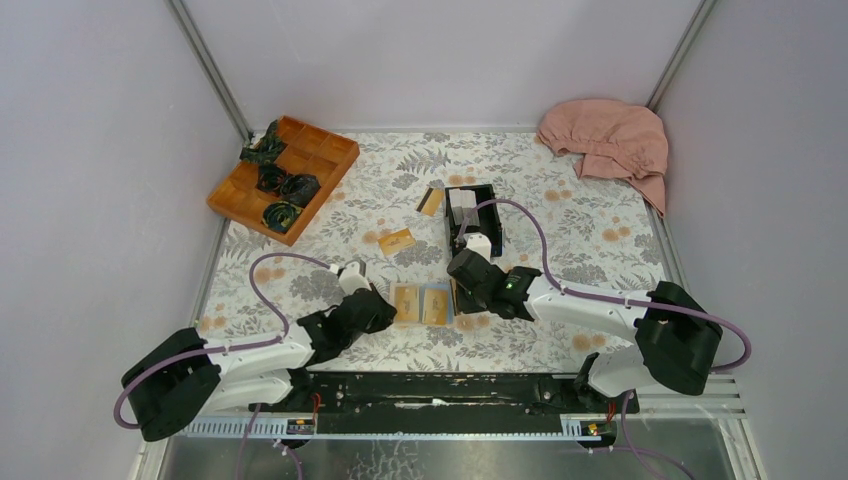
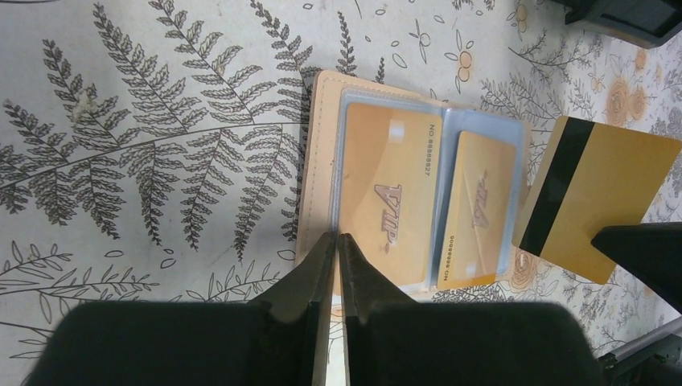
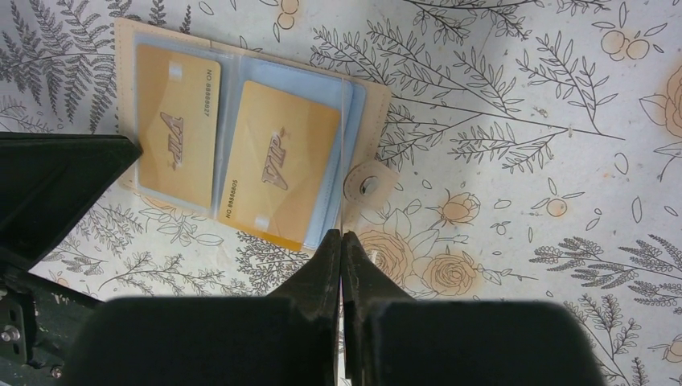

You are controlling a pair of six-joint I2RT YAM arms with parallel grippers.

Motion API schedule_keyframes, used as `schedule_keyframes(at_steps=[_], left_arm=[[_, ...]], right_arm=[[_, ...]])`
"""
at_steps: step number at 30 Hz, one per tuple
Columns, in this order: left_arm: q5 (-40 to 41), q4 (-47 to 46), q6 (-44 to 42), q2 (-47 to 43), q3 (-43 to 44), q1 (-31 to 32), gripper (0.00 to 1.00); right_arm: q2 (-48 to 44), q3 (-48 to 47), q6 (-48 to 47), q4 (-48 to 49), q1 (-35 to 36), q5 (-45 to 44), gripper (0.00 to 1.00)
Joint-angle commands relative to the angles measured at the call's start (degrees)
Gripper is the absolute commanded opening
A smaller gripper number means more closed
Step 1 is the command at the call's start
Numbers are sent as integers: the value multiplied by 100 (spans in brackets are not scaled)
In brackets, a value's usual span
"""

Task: Put the credit cards into the card holder
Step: Turn over the card holder at the center of the board.

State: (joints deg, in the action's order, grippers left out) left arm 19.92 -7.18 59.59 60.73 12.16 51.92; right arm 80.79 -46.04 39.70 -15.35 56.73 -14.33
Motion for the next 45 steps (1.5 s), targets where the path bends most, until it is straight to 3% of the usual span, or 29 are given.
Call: schedule_keyframes(at_steps=[1, 27, 45], left_arm=[[246, -38, -44, 62, 123, 75, 11], [338, 117, 44, 133, 199, 204, 11], [411, 166, 92, 399, 344, 351, 10]], right_arm=[[-158, -37, 149, 165, 40, -146, 0], [-300, 418, 477, 533, -78, -43, 0], [-888, 1667, 1024, 1839, -636, 960, 0]])
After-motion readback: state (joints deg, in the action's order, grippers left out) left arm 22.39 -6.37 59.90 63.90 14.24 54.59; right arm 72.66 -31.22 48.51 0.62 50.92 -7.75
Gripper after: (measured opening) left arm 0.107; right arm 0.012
